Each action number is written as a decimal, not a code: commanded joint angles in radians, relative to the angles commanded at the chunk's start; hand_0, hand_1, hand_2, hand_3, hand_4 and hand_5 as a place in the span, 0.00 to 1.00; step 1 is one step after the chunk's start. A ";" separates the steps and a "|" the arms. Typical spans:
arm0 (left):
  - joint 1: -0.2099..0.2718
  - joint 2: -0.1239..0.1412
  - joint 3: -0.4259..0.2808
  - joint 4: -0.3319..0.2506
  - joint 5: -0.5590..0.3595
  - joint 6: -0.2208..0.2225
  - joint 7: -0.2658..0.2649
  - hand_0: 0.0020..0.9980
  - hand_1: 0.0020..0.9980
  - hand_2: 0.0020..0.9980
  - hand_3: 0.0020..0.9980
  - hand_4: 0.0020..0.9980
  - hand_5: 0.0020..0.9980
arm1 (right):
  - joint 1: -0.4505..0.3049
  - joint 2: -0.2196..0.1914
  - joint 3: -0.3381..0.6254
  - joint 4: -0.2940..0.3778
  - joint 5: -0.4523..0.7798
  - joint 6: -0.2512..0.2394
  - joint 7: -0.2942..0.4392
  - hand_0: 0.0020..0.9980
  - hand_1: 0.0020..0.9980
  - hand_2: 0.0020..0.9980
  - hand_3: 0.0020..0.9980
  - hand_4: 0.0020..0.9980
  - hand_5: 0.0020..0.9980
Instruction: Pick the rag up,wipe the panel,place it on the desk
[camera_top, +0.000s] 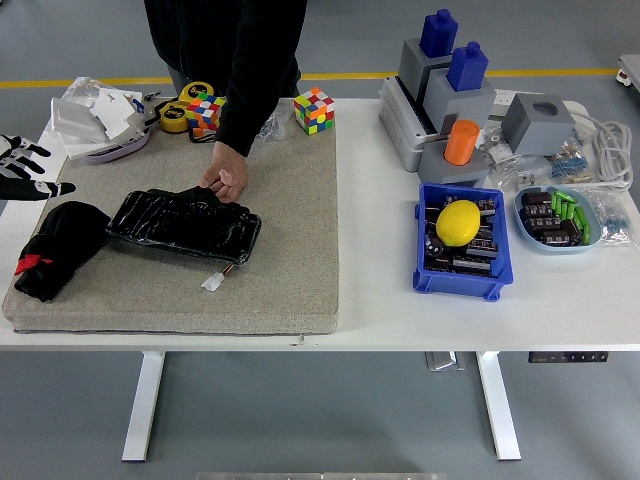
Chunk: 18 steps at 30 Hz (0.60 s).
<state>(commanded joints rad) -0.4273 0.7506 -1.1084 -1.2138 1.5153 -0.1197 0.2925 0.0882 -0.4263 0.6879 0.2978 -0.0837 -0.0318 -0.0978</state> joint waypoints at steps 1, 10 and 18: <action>0.000 -0.002 0.002 0.003 0.000 -0.001 0.000 0.55 0.66 0.68 0.79 0.96 0.42 | 0.000 0.000 0.001 0.000 0.000 0.000 0.000 0.73 0.68 0.68 0.59 1.00 0.51; -0.003 -0.030 0.034 0.054 -0.001 -0.004 0.007 0.56 0.68 0.72 0.81 0.98 0.42 | -0.001 0.000 0.003 0.000 0.001 0.001 0.001 0.73 0.68 0.68 0.59 1.00 0.51; -0.012 -0.065 0.054 0.092 0.018 0.002 0.002 0.57 0.69 0.73 0.81 0.99 0.38 | -0.001 0.001 0.005 -0.001 0.003 0.000 0.002 0.73 0.68 0.68 0.59 1.00 0.51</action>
<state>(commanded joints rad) -0.4388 0.6855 -1.0544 -1.1219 1.5335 -0.1176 0.2942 0.0873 -0.4250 0.6926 0.2972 -0.0806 -0.0316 -0.0953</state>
